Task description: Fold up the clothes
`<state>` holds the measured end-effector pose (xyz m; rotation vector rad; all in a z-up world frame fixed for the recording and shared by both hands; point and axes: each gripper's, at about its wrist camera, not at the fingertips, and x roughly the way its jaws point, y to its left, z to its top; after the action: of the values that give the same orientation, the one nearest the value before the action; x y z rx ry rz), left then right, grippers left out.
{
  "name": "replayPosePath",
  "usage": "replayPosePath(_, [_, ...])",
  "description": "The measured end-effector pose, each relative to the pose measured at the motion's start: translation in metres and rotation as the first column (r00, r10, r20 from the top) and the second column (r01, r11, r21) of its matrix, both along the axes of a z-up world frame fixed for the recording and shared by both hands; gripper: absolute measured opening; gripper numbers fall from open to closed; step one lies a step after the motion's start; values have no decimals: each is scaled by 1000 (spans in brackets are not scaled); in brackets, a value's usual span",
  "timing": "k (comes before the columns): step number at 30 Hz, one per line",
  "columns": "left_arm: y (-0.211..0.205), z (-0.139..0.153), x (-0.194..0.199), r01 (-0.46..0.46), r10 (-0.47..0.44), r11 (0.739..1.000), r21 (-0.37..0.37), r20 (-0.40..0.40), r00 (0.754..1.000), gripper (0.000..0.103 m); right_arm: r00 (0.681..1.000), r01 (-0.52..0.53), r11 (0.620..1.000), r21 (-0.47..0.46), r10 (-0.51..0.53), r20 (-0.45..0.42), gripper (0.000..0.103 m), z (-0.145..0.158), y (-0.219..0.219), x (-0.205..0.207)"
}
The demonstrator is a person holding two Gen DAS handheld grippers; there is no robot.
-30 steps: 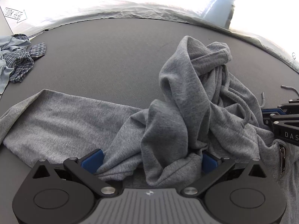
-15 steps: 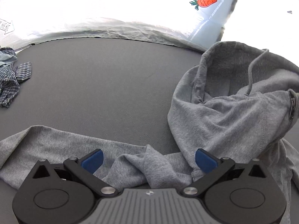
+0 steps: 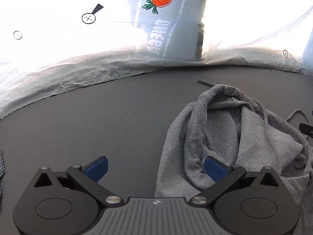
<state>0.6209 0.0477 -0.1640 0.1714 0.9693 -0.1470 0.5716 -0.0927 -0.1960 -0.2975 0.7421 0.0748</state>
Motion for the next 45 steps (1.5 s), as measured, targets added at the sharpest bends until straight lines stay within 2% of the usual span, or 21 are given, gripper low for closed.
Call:
replayPosePath(4, [-19,-22,34,83,-81,994,65,-23,996,103,993,-47,996,71,54,-105,48,-22,-1,41])
replayPosePath(6, [-21,-33,46,95,-92,989,113,-25,995,103,985,-59,996,67,69,-156,44,-35,1,56])
replayPosePath(9, [-16,-35,55,92,-96,989,118,26,995,103,979,-105,991,89,118,-164,30,-34,2,71])
replayPosePath(10, [-15,-36,57,85,-95,985,153,56,994,103,980,-114,989,91,128,-154,9,-31,2,75])
replayPosePath(13, [-12,-34,70,59,-98,964,261,139,985,103,991,-105,992,76,111,-76,8,-23,2,91])
replayPosePath(16, [-10,-18,91,-6,-98,926,377,257,961,103,996,-89,991,101,85,40,7,4,0,113])
replayPosePath(19, [-6,13,111,-139,-66,892,429,430,901,103,976,-91,991,101,69,207,7,43,7,130])
replayPosePath(21, [0,31,127,-209,-29,882,423,491,871,103,964,-109,984,140,70,256,8,61,12,137])
replayPosePath(22, [4,37,136,-221,-6,885,411,483,876,103,969,-118,980,159,79,236,8,63,15,143])
replayPosePath(24, [13,32,150,-177,28,914,365,378,925,103,983,-104,984,142,80,166,21,51,22,150])
replayPosePath(25, [18,27,155,-151,37,929,338,321,946,103,987,-93,988,125,75,140,38,44,24,150])
replayPosePath(26, [22,23,157,-125,38,941,313,271,962,103,990,-84,990,113,70,122,45,37,22,146])
replayPosePath(28, [27,13,148,-75,21,960,268,198,980,103,995,-59,989,136,48,85,48,28,8,134])
replayPosePath(31, [38,10,128,-54,35,988,148,124,992,103,999,17,980,199,-24,36,57,20,-25,111])
replayPosePath(33, [46,17,112,-76,71,996,44,108,992,103,997,71,986,151,-74,13,59,11,-44,95])
replayPosePath(37, [54,31,64,-143,155,980,-141,75,985,103,981,190,979,76,-186,-51,60,-10,-87,64])
replayPosePath(39, [51,31,37,-163,175,972,-172,56,983,103,966,250,963,99,-241,-92,59,-18,-109,53])
replayPosePath(42, [37,23,-6,-159,163,984,-83,39,986,103,946,323,920,224,-304,-116,49,-24,-131,45])
replayPosePath(43, [34,19,-16,-164,165,985,-53,19,986,103,941,336,908,250,-317,-115,38,-26,-135,44])
replayPosePath(44, [32,15,-26,-167,167,986,-22,0,986,103,940,339,911,235,-321,-112,16,-25,-136,44])
replayPosePath(45, [30,12,-36,-174,174,985,3,-20,985,103,941,337,912,233,-317,-120,1,-23,-136,45])
